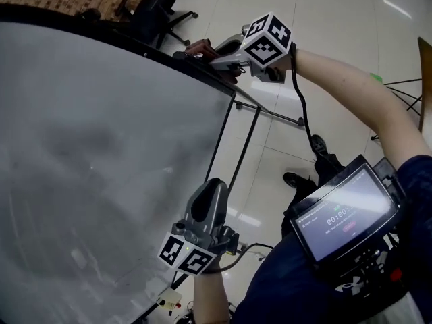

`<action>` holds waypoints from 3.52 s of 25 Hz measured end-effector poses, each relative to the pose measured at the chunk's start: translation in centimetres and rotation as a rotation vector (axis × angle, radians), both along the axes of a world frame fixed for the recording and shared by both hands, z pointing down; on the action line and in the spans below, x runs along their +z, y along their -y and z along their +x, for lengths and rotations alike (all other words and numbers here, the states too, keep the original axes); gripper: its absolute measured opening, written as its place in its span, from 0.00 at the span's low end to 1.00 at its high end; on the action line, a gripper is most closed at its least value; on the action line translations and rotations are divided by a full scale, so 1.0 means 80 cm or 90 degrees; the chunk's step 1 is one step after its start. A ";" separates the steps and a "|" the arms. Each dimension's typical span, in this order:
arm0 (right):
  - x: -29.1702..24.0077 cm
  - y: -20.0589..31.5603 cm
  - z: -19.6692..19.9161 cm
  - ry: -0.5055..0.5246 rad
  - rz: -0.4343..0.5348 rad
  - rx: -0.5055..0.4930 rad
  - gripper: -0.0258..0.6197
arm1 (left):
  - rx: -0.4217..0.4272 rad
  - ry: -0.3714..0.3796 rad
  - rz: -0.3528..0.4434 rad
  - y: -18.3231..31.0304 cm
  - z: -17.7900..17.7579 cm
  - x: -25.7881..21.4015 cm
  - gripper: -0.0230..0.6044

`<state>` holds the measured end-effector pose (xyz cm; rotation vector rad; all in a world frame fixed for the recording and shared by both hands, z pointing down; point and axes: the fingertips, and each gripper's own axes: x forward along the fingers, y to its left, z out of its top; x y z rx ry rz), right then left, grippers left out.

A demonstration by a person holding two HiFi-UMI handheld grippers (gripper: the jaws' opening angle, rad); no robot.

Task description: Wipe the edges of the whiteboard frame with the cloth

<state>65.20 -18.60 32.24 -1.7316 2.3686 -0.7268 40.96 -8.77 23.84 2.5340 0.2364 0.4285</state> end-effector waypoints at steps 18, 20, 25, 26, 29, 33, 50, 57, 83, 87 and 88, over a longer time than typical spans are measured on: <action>0.130 -0.001 0.001 0.116 -0.016 -0.077 0.13 | -0.022 0.099 0.000 -0.008 0.132 0.087 0.13; 0.141 -0.006 0.009 0.115 -0.012 -0.054 0.13 | -0.025 0.113 0.006 -0.014 0.138 0.103 0.13; 0.178 -0.023 0.041 0.105 -0.044 0.000 0.13 | -0.020 0.138 0.002 -0.029 0.155 0.128 0.13; 0.186 -0.027 0.041 0.105 -0.051 -0.002 0.13 | -0.018 0.141 0.001 -0.031 0.158 0.130 0.13; 0.191 -0.037 0.030 0.141 -0.038 -0.033 0.13 | -0.014 0.146 0.002 -0.031 0.164 0.137 0.13; 0.193 -0.038 0.005 0.161 -0.026 -0.076 0.13 | -0.010 0.160 0.010 -0.031 0.173 0.148 0.13; 0.296 -0.037 -0.007 0.222 -0.069 -0.055 0.13 | -0.020 0.247 0.042 -0.037 0.189 0.292 0.13; 0.343 -0.039 -0.004 0.235 -0.089 -0.045 0.13 | -0.009 0.277 0.022 -0.046 0.194 0.350 0.13; 0.551 -0.058 -0.037 0.342 -0.127 -0.030 0.13 | 0.056 0.358 0.023 -0.070 0.152 0.579 0.13; 0.565 -0.062 -0.034 0.361 -0.145 -0.019 0.13 | 0.080 0.361 0.060 -0.074 0.153 0.585 0.13; 0.567 -0.062 -0.033 0.367 -0.148 -0.016 0.13 | 0.088 0.359 0.073 -0.075 0.153 0.586 0.13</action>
